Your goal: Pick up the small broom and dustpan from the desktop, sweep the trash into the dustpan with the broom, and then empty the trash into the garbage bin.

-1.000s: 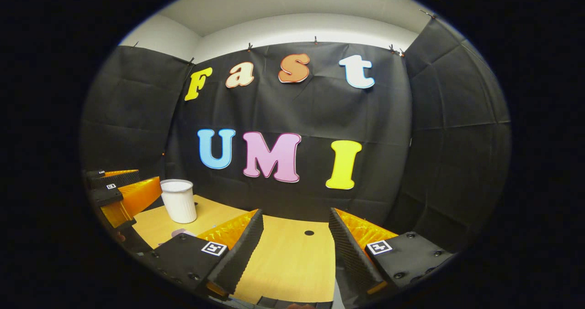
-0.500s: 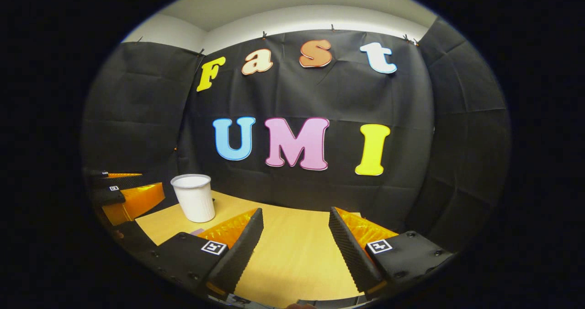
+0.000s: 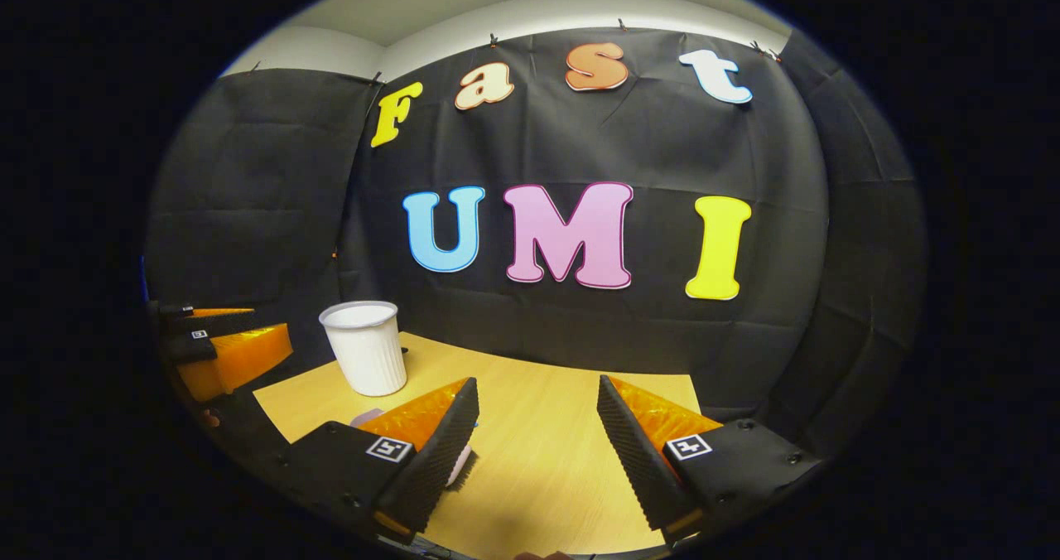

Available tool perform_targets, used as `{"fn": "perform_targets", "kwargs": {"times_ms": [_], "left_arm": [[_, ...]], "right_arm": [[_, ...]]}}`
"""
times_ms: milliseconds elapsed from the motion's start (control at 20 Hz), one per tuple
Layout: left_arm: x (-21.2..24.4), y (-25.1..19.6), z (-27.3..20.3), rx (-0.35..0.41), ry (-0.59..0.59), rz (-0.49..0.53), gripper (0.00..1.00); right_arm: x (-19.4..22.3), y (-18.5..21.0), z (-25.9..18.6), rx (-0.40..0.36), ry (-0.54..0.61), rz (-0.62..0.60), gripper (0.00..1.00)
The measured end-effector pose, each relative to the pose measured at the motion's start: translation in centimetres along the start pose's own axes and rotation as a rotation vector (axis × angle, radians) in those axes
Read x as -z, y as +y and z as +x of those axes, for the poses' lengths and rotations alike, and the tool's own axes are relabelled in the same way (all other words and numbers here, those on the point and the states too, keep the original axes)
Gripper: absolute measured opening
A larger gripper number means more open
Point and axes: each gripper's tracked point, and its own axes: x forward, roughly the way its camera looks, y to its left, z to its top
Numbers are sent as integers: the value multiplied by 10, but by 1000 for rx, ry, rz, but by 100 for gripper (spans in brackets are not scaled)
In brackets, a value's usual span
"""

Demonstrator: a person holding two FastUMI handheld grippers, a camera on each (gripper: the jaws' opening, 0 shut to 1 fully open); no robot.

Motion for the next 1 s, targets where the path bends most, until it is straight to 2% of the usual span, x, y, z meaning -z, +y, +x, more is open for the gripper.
{"fn": "perform_targets", "kwargs": {"times_ms": [50,100,300,550,600,650,700,750,800,850,900,1000], "left_arm": [[-1,2,9,-5,3,4,74],[-1,3,14,-10,-10,14,74],[15,10,31,-2,35,13,75],[42,38,52,23,164,-16,75],[56,48,61,24,207,-4,74],[75,58,72,35,284,1,74],[99,66,76,67,383,1,74],[123,74,75,100,512,-4,73],[144,83,85,144,583,-2,74],[166,92,96,174,645,1,77],[183,105,107,194,718,12,76],[206,124,123,221,806,40,76]], "right_arm": [[5,1,5,-6,12,5,100],[10,3,10,-14,23,14,95],[37,21,30,-63,96,50,95],[92,56,50,-87,296,114,95],[102,65,56,-86,330,123,95],[114,75,61,-83,369,130,86],[127,86,69,-77,412,139,86],[143,96,75,-75,464,149,95],[155,108,81,-73,515,175,87],[167,119,86,-68,564,181,87],[183,127,87,-65,647,209,95],[197,138,95,-28,715,241,96]]}}
